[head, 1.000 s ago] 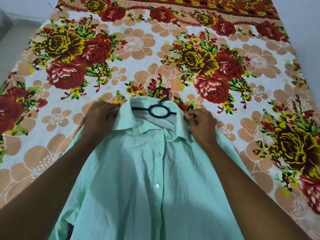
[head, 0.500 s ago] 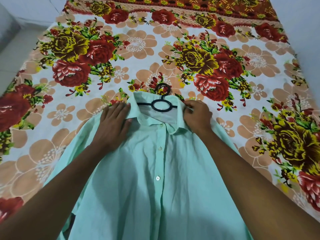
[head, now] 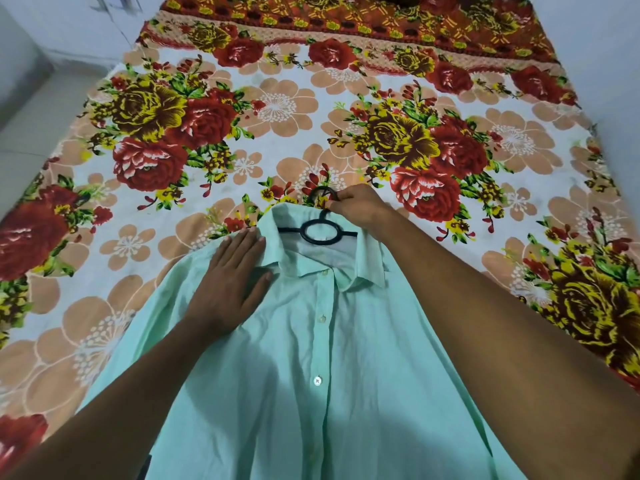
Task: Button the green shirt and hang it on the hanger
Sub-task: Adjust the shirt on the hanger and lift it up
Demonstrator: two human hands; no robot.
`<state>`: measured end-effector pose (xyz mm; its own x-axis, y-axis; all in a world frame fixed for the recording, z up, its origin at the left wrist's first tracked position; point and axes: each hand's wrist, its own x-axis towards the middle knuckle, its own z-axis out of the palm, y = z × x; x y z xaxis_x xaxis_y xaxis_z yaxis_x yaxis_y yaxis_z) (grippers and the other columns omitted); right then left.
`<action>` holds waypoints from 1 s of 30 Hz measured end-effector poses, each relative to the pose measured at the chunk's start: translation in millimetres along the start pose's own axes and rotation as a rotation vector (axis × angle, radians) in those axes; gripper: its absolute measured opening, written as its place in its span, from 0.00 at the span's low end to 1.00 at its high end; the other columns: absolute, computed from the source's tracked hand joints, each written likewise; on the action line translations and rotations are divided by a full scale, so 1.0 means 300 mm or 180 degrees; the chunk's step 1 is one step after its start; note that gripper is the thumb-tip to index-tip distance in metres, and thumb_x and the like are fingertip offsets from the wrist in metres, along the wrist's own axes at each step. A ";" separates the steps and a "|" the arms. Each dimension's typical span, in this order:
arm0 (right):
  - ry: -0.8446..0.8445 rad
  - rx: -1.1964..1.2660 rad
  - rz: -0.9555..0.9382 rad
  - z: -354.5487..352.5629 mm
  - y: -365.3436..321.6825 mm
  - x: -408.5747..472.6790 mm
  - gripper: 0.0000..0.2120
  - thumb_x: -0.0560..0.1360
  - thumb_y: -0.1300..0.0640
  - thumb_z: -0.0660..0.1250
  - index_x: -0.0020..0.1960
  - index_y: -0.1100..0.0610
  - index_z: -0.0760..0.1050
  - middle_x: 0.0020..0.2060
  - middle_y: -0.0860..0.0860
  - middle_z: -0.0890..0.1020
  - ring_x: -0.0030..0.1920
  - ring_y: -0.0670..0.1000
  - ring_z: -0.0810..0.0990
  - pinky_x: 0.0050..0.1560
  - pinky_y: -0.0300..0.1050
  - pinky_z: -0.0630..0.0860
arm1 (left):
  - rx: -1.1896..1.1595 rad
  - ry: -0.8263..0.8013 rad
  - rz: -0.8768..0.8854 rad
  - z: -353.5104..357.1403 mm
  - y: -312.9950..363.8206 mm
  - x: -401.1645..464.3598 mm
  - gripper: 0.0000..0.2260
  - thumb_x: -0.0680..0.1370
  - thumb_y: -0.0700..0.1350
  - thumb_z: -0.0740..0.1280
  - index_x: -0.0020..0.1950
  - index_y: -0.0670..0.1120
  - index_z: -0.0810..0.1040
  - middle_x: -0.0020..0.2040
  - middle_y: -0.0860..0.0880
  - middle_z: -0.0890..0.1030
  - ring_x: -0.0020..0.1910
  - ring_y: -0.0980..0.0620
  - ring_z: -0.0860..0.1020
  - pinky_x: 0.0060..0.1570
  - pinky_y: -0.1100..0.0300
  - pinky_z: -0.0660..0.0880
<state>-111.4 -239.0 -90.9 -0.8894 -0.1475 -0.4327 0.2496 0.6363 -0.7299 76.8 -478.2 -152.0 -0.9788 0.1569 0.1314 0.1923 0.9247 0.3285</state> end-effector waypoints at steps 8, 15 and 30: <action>-0.0235 0.0729 -0.0231 -0.059 -0.092 -0.082 0.06 0.83 0.62 0.67 0.48 0.61 0.79 0.51 0.58 0.82 0.43 0.50 0.83 0.48 0.42 0.83 | 0.0250 0.0147 0.0042 -0.004 0.003 -0.003 0.32 0.85 0.56 0.56 0.84 0.42 0.52 0.85 0.43 0.52 0.85 0.47 0.47 0.83 0.44 0.50; -0.0771 0.0328 -0.0520 -0.253 -0.282 -0.281 0.08 0.85 0.57 0.63 0.62 0.61 0.73 0.59 0.57 0.83 0.54 0.53 0.86 0.44 0.43 0.76 | 0.0434 0.0114 -0.0021 -0.107 0.105 0.027 0.29 0.87 0.51 0.51 0.84 0.39 0.47 0.85 0.40 0.46 0.85 0.44 0.44 0.83 0.47 0.48; -0.0237 -0.0127 -0.1776 -0.855 -0.947 -1.126 0.10 0.83 0.54 0.67 0.59 0.60 0.78 0.51 0.51 0.85 0.48 0.38 0.86 0.43 0.38 0.81 | 0.0240 0.1285 -0.0015 -1.181 0.486 0.041 0.39 0.78 0.49 0.73 0.83 0.44 0.57 0.79 0.40 0.65 0.78 0.38 0.64 0.79 0.37 0.55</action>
<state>19.9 -175.7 398.5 -0.8527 -0.5219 -0.0240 -0.2668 0.4745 -0.8389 117.6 -464.3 228.8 -0.8706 0.0176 0.4916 0.1675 0.9503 0.2625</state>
